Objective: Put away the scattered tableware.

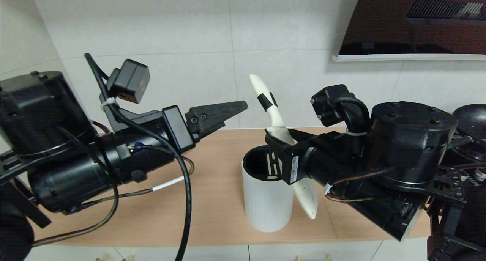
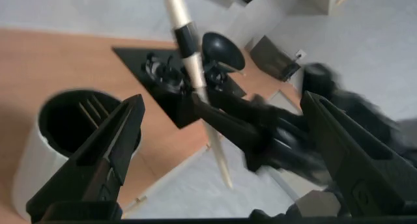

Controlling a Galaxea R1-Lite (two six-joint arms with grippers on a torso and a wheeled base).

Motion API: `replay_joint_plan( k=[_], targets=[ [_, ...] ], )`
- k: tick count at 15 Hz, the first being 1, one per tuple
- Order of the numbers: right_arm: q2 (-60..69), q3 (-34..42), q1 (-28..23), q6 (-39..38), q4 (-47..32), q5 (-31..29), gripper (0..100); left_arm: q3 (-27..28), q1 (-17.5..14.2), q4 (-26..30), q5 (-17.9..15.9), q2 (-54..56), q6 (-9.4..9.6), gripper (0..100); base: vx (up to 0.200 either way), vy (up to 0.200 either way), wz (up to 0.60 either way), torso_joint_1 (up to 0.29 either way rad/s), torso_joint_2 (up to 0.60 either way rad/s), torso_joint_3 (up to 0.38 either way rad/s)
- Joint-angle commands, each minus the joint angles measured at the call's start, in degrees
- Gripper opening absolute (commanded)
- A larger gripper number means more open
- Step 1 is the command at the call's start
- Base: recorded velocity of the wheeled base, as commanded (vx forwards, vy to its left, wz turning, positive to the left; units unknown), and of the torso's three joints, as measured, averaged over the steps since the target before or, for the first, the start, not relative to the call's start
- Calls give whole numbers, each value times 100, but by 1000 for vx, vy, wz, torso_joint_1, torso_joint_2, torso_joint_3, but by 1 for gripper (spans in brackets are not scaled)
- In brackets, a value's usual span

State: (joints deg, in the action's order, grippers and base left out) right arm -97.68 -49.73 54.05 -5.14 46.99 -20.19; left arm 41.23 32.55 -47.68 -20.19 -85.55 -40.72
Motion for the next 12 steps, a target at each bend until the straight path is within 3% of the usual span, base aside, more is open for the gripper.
replay_joint_plan(
  k=[1, 4, 12],
  targets=[
    [-40, 7, 176, 5, 64, 6, 0, -71, 190, -260, 15, -357, -15, 100, 0, 0, 0, 0, 0, 0],
    [-84, 24, 404, 5, 187, -12, 0, -97, 270, -954, 270, -735, 2, 100, 0, 0, 0, 0, 0, 0],
    [-31, 297, 835, 13, 222, -12, 0, -62, 270, -1095, 322, -761, 11, 100, 0, 0, 0, 0, 0, 0]
  ],
)
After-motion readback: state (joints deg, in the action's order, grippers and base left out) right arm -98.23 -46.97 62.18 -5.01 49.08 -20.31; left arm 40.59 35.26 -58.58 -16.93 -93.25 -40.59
